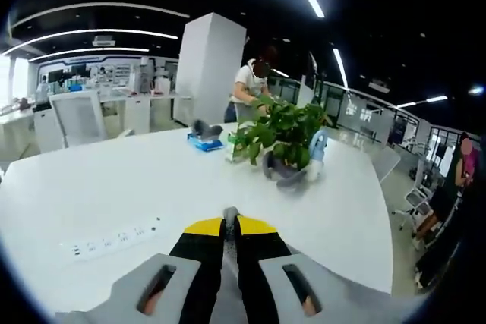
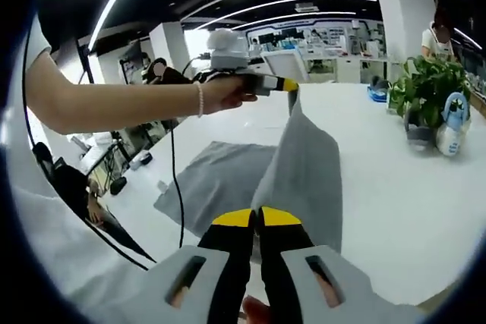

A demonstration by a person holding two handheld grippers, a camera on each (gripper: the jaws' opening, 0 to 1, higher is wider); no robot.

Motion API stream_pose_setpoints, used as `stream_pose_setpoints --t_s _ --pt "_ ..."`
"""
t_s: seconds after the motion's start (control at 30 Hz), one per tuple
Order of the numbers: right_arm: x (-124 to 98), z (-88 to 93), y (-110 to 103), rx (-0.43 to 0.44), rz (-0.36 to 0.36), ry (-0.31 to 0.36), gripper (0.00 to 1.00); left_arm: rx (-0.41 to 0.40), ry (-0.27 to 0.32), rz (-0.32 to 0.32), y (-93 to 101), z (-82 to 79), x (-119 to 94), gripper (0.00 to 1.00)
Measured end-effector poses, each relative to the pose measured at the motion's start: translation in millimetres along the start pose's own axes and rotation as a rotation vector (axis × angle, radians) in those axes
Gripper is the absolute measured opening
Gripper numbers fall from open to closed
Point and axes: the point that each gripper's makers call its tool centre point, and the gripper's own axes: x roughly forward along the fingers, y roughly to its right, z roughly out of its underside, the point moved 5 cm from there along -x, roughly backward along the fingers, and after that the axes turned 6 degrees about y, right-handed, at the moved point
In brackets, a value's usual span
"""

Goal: Fold the towel on the table until its edges align and the towel forms a compact rectangular stack.

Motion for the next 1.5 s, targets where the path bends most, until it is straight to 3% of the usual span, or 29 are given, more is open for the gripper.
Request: stream_pose_setpoints --t_s 0.73,1.5 --pt "45 -15.4 -60 -0.050 -0.122 -0.031 0.00 0.009 0.018 -0.059 -66.6 11.0 -55 0.05" --pt "85 -14.1 -120 -0.056 -0.267 -0.096 0.00 -0.041 0.033 -0.137 -135.1 30.3 -125 0.06"
